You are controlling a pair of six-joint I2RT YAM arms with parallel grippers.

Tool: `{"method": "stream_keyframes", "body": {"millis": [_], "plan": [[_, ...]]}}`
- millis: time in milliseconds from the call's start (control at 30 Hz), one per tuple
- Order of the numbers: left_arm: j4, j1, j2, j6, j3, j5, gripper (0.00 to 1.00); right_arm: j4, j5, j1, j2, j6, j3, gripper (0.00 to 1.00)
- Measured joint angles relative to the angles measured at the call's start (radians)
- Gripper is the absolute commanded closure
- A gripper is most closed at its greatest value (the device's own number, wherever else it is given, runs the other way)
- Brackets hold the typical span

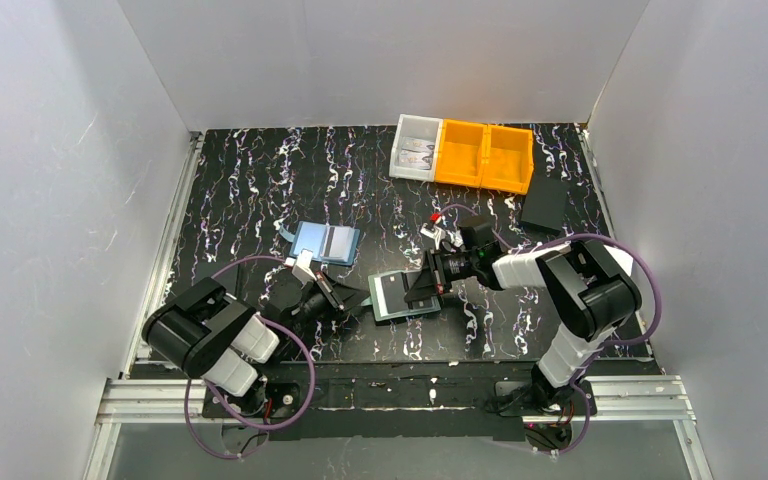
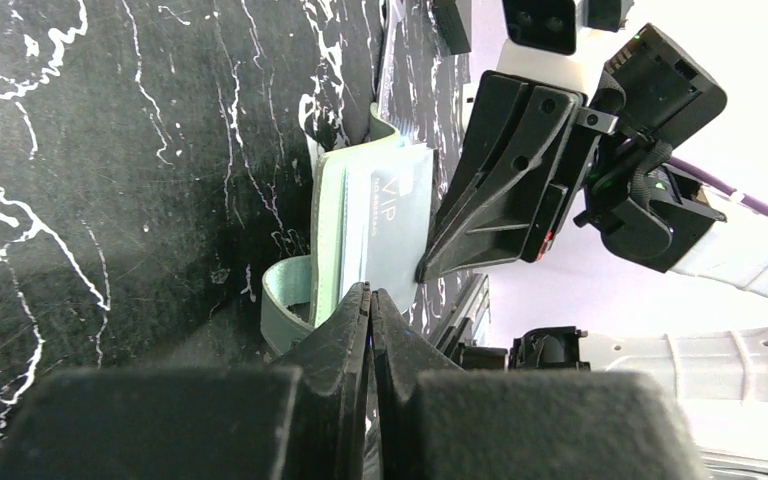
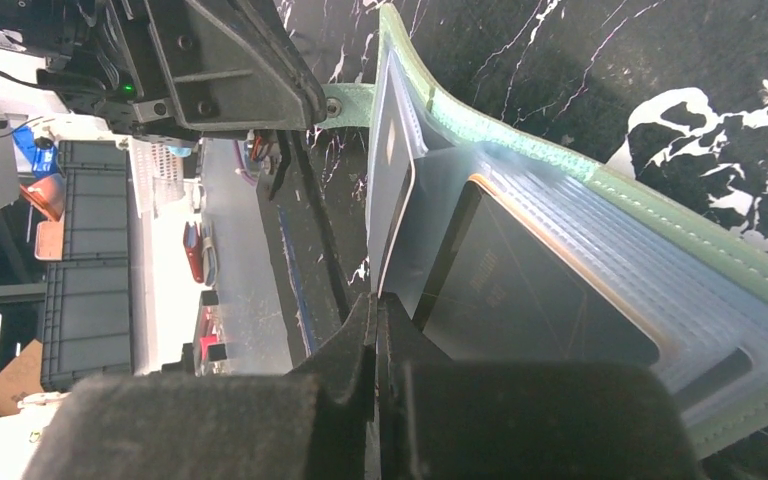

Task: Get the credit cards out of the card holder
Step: Remove the credit card from the card holder.

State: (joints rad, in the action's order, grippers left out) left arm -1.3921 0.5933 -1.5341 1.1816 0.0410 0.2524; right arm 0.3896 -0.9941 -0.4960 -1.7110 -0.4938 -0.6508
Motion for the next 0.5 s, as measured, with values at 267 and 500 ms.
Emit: {"method": "stream_keyframes", "body": {"millis": [267, 500], "plan": [[-0.008, -0.018, -0.022, -0.021, 0.0, 0.023, 1.0, -0.02, 0.005, -0.002, -0.036, 0.023, -0.015, 0.99], [-0.015, -0.027, -0.022, -0.031, -0.006, 0.028, 1.0, -0.058, 0.023, -0.002, -0.039, 0.056, -0.02, 0.99]]}}
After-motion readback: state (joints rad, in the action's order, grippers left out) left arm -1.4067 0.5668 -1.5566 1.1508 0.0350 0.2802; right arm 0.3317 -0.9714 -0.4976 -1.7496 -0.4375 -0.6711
